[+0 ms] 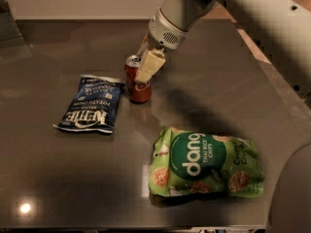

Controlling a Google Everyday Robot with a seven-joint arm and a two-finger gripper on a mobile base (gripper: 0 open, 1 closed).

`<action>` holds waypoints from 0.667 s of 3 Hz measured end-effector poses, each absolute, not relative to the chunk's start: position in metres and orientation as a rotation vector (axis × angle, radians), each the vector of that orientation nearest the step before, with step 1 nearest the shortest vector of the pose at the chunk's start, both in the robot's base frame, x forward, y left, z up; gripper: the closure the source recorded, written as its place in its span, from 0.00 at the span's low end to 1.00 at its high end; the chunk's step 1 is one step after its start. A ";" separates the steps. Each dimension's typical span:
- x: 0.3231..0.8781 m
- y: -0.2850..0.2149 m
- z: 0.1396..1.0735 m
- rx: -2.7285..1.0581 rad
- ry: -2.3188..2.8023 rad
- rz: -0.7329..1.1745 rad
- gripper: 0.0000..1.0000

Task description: Move coke can near blue chip bag

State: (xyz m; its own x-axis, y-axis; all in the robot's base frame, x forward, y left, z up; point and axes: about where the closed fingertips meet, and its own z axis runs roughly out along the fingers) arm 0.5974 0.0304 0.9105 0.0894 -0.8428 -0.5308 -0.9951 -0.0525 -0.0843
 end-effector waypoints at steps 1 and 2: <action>0.598 0.034 0.906 -1.939 1.808 0.521 0.36; 0.598 0.035 0.905 -1.940 1.806 0.524 0.13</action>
Offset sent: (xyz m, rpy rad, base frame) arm 0.0004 0.0028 -0.0037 0.0169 0.0227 0.0005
